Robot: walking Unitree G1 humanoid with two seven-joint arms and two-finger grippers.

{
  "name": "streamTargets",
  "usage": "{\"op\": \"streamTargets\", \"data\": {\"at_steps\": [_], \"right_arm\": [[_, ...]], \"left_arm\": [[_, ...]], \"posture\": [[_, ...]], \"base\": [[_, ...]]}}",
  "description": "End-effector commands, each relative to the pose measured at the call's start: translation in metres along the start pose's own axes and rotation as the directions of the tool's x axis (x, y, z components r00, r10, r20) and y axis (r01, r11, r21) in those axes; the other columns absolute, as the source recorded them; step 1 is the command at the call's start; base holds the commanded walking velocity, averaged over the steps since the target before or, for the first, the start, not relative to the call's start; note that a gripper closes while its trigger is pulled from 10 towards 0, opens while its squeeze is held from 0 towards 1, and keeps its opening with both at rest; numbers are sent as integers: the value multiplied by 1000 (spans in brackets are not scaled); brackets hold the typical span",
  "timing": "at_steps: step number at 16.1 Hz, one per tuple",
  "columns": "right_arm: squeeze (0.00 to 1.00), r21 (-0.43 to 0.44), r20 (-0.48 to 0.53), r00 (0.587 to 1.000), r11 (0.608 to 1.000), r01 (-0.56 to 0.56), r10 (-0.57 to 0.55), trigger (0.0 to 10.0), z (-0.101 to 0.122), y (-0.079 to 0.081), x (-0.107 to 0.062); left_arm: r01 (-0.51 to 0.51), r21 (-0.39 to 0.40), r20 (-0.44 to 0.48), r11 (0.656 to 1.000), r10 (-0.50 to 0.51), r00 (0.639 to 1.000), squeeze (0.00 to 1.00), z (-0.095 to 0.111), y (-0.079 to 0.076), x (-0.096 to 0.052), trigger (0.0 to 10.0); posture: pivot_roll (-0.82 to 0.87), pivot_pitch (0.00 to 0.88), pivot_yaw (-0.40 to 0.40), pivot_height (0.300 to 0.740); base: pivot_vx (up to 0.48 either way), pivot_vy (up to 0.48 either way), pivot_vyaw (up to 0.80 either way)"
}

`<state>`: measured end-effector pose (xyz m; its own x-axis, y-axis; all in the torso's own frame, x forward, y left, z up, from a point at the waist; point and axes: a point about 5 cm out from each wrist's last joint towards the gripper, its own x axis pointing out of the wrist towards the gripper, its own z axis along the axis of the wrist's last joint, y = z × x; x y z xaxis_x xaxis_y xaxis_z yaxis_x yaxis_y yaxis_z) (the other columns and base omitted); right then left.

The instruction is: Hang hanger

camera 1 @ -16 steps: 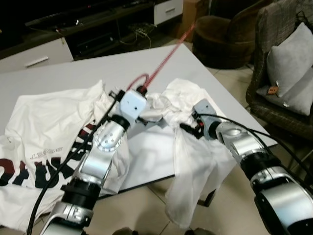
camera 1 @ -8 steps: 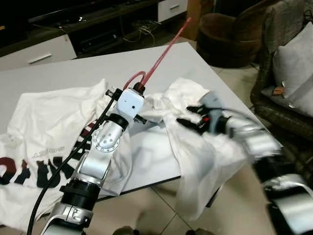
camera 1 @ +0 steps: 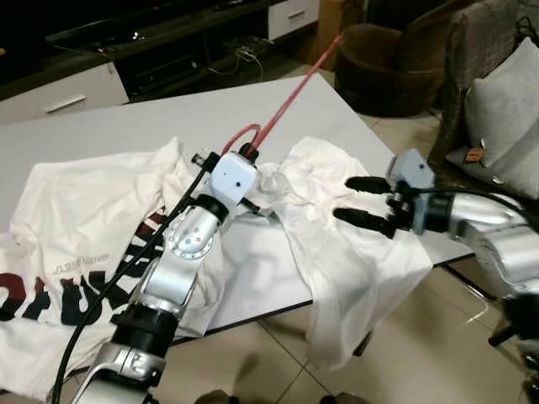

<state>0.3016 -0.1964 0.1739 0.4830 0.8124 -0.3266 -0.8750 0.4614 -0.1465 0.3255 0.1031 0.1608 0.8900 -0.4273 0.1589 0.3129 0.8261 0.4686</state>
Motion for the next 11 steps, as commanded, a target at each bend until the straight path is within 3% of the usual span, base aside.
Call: {"op": "streamTargets", "data": {"at_steps": [1, 5, 10, 11], "right_arm": [[0, 0, 21, 999, 999, -38, 38, 10000, 6, 4, -11], [0, 19, -7, 978, 978, -209, 210, 10000, 6, 28, -32], [0, 74, -9, 929, 927, -369, 370, 10000, -2, 57, -34], [0, 115, 5, 902, 896, -429, 432, 10000, -5, 72, -32]], "left_arm": [[9, 14, -9, 1000, -9, 1000, 0, -2, 2, 0, 10000], [20, 16, -13, 1000, -20, 1000, 0, -4, 1, -1, 10000], [33, 19, -12, 999, -33, 999, 0, -4, 0, -1, 10000], [35, 20, -13, 999, -35, 999, 0, -4, 0, -1, 10000]], "posture": [[-87, 0, 80, 736], [-90, 0, 82, 736], [-87, 0, 83, 736], [-84, 0, 84, 736]], "base": [[0, 0, 0], [0, 0, 0], [0, 0, 0], [0, 0, 0]]}}
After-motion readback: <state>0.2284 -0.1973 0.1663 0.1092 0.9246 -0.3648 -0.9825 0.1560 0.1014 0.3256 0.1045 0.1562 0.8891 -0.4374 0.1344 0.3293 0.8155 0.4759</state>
